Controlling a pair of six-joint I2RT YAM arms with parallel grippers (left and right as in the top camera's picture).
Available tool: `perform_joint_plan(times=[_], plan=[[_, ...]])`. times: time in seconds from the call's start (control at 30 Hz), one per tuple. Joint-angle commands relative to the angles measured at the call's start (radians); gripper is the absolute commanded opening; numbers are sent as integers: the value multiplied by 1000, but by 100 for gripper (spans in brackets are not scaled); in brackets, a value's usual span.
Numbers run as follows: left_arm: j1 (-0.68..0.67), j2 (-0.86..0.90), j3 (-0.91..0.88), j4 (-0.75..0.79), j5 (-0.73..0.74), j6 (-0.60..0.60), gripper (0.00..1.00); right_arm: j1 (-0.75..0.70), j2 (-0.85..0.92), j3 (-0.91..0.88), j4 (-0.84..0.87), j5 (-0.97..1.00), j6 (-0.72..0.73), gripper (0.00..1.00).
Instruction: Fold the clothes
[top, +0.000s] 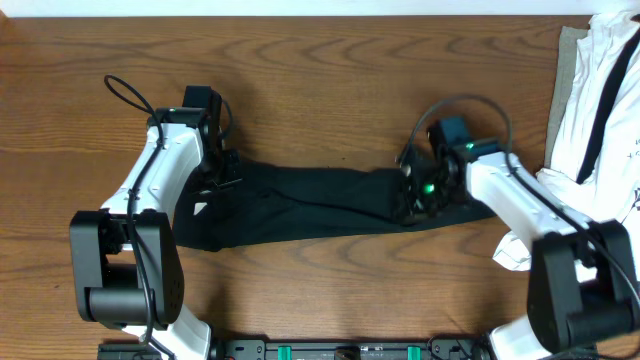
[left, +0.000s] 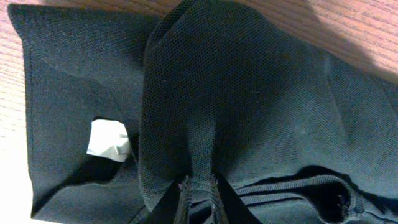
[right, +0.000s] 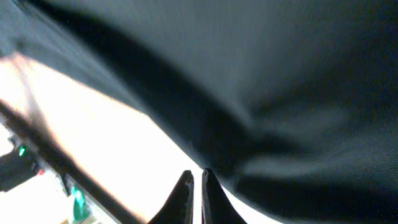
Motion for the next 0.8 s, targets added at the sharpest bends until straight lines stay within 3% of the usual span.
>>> perform_joint_plan(times=[0.0,0.43,0.77], plan=[[5,2,21,0,0,2,15,0,-44,58,5,185,5,6],[5,-35,24,20,3,2,14,-6,-6,47,49,427,17,7],[5,-34,24,20,3,2,14,-6,3,-57,150,426,23,6]])
